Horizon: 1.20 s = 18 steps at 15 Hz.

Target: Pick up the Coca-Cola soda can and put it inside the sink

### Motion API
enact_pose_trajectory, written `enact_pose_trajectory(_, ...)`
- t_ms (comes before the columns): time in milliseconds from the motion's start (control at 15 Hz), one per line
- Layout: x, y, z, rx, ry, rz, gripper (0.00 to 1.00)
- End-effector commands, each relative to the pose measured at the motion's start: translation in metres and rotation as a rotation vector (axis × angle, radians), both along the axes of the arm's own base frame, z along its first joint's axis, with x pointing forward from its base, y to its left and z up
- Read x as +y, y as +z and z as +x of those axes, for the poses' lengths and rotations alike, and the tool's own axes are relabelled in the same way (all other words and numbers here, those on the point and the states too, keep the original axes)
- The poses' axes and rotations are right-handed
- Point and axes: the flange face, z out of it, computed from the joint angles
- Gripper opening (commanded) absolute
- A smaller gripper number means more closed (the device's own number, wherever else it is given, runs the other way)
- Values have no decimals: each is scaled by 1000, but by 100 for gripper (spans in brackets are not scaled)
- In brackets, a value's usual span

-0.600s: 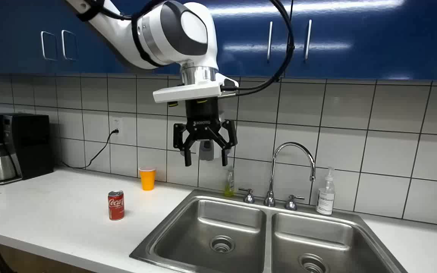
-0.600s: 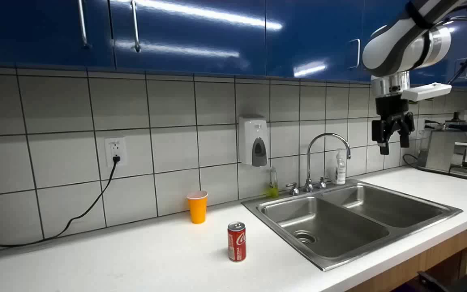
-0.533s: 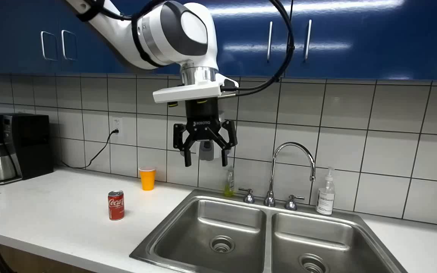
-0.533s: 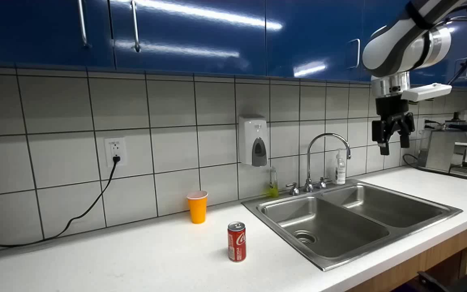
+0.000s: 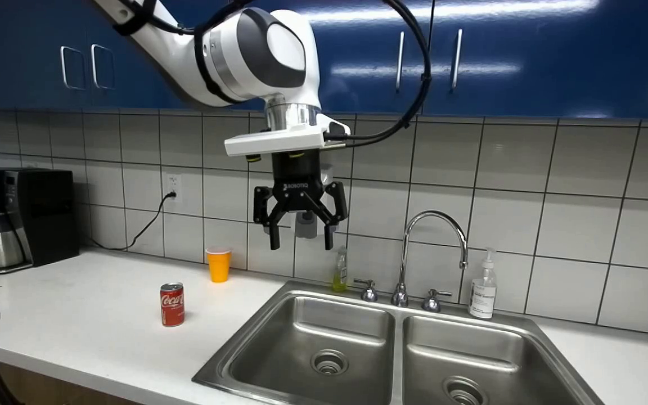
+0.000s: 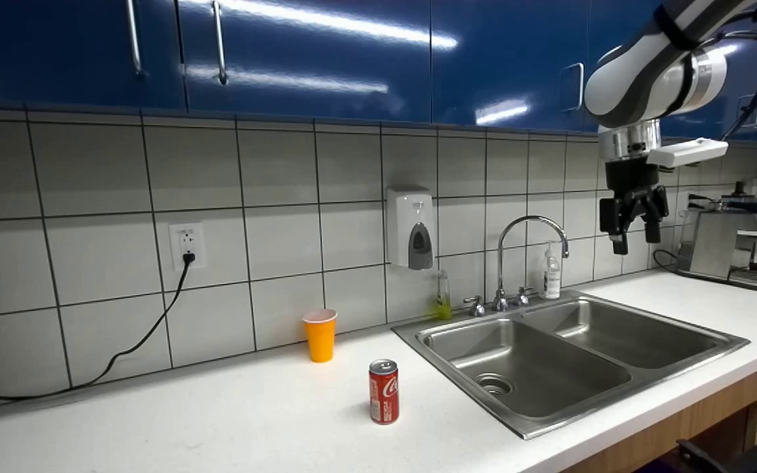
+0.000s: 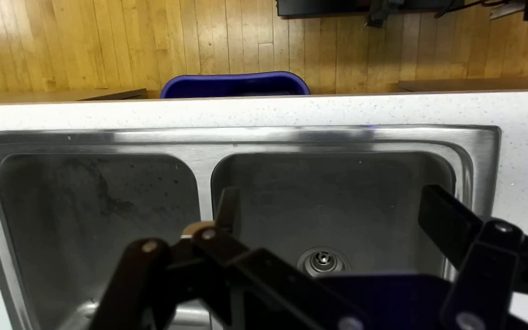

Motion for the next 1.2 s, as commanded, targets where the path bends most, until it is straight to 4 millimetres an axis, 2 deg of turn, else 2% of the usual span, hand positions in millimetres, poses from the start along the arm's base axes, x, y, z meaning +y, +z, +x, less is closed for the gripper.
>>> enact_pose_trajectory(0,18,-15,11,11,49,23,100)
enact_pose_trajectory(400,66,-40,17,55,144,74,100)
enact_pose_trajectory(1133,143,-59,8,76,296,143,100)
